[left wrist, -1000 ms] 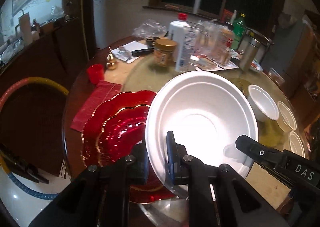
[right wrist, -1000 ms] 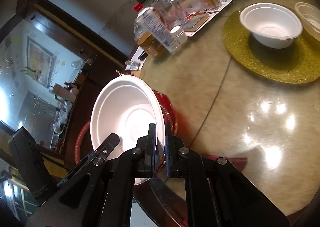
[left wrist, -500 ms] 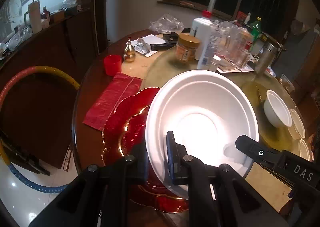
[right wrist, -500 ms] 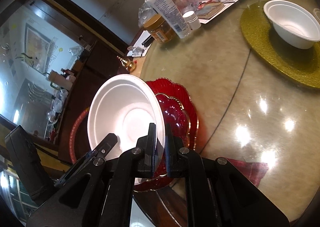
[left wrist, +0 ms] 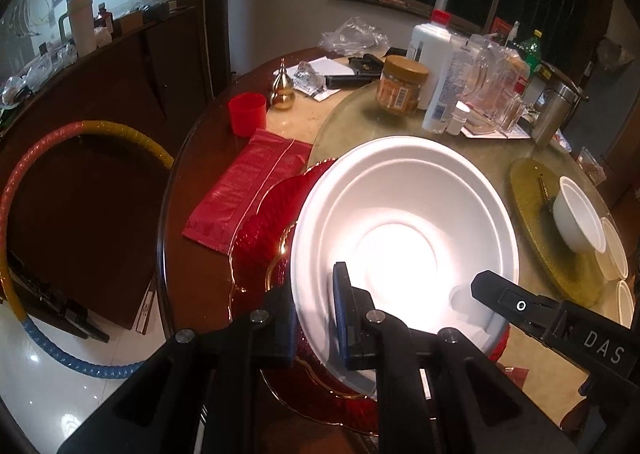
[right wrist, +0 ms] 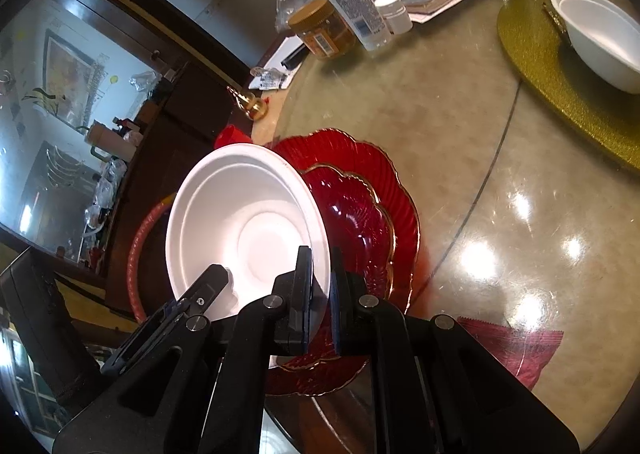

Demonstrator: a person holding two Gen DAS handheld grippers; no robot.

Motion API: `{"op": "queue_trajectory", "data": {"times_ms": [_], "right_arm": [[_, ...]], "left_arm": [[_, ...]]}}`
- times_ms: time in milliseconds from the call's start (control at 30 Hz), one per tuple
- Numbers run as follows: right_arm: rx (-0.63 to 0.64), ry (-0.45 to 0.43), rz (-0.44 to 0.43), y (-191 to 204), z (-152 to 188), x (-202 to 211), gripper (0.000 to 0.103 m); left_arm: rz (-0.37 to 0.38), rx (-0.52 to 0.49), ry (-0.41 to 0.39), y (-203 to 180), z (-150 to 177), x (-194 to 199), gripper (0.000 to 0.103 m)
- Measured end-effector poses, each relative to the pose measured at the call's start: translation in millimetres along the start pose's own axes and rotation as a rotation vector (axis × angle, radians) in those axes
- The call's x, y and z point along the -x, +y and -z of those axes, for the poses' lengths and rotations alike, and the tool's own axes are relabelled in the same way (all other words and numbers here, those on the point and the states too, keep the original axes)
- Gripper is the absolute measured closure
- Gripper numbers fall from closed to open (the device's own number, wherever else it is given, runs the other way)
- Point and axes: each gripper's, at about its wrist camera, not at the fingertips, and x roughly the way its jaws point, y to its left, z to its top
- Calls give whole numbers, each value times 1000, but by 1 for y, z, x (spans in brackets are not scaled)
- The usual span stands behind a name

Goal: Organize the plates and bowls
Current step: 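Lower the white foam bowl onto the red plates and open both tools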

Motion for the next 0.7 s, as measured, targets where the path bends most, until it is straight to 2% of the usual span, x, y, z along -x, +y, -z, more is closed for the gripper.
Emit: {"op": "queue_trajectory", "data": {"times_ms": [700], "right_arm": [[-6,40,14,-7,0,-16,95]], "left_arm": [[-21,-2,36,2,6,-12,89]]}}
